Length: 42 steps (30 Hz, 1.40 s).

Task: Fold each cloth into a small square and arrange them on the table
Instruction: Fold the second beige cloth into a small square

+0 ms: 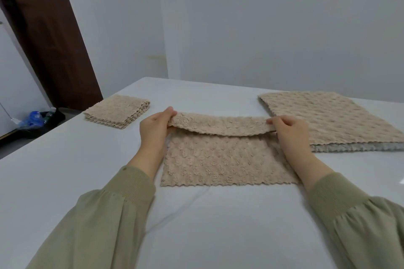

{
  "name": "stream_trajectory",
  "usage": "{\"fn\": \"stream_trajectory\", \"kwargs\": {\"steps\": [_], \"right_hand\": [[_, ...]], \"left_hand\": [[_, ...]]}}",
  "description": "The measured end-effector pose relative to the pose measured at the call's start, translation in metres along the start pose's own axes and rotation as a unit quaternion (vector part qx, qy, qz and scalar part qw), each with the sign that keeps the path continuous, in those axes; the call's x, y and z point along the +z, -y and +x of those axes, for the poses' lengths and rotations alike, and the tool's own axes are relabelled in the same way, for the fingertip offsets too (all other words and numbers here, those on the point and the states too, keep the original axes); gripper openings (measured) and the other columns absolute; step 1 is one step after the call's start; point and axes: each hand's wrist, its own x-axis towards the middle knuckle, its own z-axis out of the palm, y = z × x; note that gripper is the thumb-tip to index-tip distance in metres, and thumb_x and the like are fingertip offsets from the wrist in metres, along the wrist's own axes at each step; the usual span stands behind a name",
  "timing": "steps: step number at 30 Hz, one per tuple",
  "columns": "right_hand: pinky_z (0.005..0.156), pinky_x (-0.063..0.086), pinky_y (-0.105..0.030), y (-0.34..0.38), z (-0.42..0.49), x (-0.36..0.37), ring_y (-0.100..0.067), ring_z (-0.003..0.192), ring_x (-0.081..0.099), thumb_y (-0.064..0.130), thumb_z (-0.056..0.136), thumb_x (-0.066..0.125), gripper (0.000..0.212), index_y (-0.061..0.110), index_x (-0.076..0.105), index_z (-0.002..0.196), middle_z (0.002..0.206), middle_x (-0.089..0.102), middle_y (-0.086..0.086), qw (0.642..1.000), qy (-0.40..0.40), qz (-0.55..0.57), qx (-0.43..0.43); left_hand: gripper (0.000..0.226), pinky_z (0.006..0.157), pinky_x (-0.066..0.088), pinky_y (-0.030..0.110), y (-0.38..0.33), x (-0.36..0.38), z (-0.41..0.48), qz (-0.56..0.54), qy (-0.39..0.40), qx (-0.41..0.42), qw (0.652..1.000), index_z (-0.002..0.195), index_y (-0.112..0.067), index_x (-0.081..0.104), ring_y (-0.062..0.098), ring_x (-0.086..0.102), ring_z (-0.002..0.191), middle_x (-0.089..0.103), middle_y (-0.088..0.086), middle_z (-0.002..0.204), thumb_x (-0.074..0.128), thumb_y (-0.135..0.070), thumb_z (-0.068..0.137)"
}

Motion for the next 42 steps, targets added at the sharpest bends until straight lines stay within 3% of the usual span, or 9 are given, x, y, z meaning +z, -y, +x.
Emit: {"fn": "stream_trajectory", "kwargs": {"steps": [4, 10, 12, 21, 25, 29, 33, 37, 42], "right_hand": [[0.042, 0.035, -0.018, 0.003, -0.008, -0.002, -0.008, 0.041, 0.042, 0.0, 0.083, 0.049, 0.024, 0.011, 0.07, 0.085, 0.063, 0.062, -0.012, 0.998, -0.034, 0.002, -0.049], [0.053, 0.04, -0.03, 0.011, -0.033, -0.005, -0.024, 0.049, 0.048, 0.002, 0.076, 0.044, 0.026, 0.017, 0.066, 0.073, 0.052, 0.052, -0.009, 0.994, -0.061, -0.001, -0.095], [0.045, 0.033, -0.022, 0.011, -0.045, -0.011, -0.007, 0.04, 0.04, -0.004, 0.08, 0.044, 0.027, 0.012, 0.065, 0.076, 0.049, 0.046, -0.003, 0.994, -0.046, -0.022, -0.092], [0.064, 0.032, -0.026, 0.003, -0.076, -0.04, -0.016, 0.071, 0.051, 0.008, 0.086, 0.048, 0.021, 0.017, 0.066, 0.092, 0.078, 0.058, 0.014, 0.948, 0.066, -0.286, -0.121], [0.066, 0.037, -0.029, 0.001, -0.069, -0.035, -0.026, 0.083, 0.058, 0.013, 0.087, 0.049, 0.025, 0.015, 0.068, 0.103, 0.091, 0.069, -0.003, 0.914, 0.082, -0.363, -0.163], [0.07, 0.042, -0.034, 0.0, -0.053, -0.025, -0.03, 0.087, 0.056, 0.015, 0.087, 0.05, 0.03, 0.015, 0.066, 0.112, 0.089, 0.065, -0.013, 0.9, 0.101, -0.388, -0.17], [0.072, 0.04, -0.034, -0.003, -0.036, -0.011, -0.032, 0.092, 0.056, 0.016, 0.086, 0.05, 0.036, 0.015, 0.06, 0.121, 0.097, 0.062, -0.015, 0.887, 0.125, -0.412, -0.168], [0.075, 0.041, -0.034, -0.007, -0.02, -0.002, -0.031, 0.096, 0.055, 0.016, 0.089, 0.049, 0.036, 0.015, 0.057, 0.125, 0.101, 0.062, -0.016, 0.895, 0.135, -0.389, -0.172], [0.067, 0.033, -0.029, -0.018, -0.008, -0.006, -0.028, 0.078, 0.054, 0.01, 0.089, 0.052, 0.02, 0.011, 0.069, 0.1, 0.083, 0.067, -0.011, 0.924, 0.006, -0.3, -0.237]], "left_hand": [[0.013, 0.059, 0.054, 0.022, -0.001, -0.004, -0.006, 0.025, 0.009, 0.0, 1.0, 0.08, -0.012, 0.069, 0.017, 0.063, 0.073, 0.065, 0.005, 0.08, 0.065, -0.001, 0.084], [0.022, 0.048, 0.048, 0.019, -0.008, -0.019, -0.026, 0.074, -0.006, -0.021, 0.997, 0.089, -0.018, 0.069, 0.008, 0.051, 0.043, 0.059, 0.002, 0.08, 0.054, -0.003, 0.09], [0.022, 0.051, 0.048, 0.021, -0.011, -0.022, -0.036, 0.11, 0.002, -0.024, 0.994, 0.091, -0.018, 0.07, 0.01, 0.05, 0.046, 0.058, 0.001, 0.078, 0.053, -0.005, 0.091], [0.014, 0.066, 0.046, 0.024, -0.009, -0.037, -0.066, 0.392, 0.143, 0.052, 0.907, 0.093, -0.028, 0.072, 0.007, 0.056, 0.061, 0.07, -0.003, 0.091, 0.067, -0.02, 0.083], [0.032, 0.081, 0.034, 0.015, -0.007, -0.031, -0.058, 0.487, 0.15, 0.118, 0.852, 0.119, -0.021, 0.065, 0.004, 0.054, 0.095, 0.064, -0.006, 0.115, 0.063, -0.022, 0.087], [0.038, 0.082, 0.035, 0.021, 0.004, -0.026, -0.04, 0.518, 0.149, 0.153, 0.828, 0.129, -0.019, 0.058, 0.013, 0.051, 0.1, 0.063, 0.0, 0.114, 0.058, -0.021, 0.09], [0.033, 0.093, 0.039, 0.03, 0.009, -0.017, -0.024, 0.502, 0.134, 0.151, 0.841, 0.125, -0.018, 0.06, 0.021, 0.051, 0.113, 0.063, 0.002, 0.112, 0.051, -0.029, 0.095], [0.023, 0.082, 0.035, 0.02, 0.0, -0.009, -0.021, 0.418, 0.089, 0.141, 0.893, 0.108, -0.017, 0.07, 0.006, 0.051, 0.093, 0.062, -0.008, 0.097, 0.054, -0.025, 0.094], [0.013, 0.078, 0.04, 0.02, -0.004, -0.011, -0.017, 0.313, 0.046, 0.117, 0.941, 0.091, -0.017, 0.074, 0.006, 0.058, 0.084, 0.066, -0.012, 0.089, 0.062, -0.021, 0.089]]}}
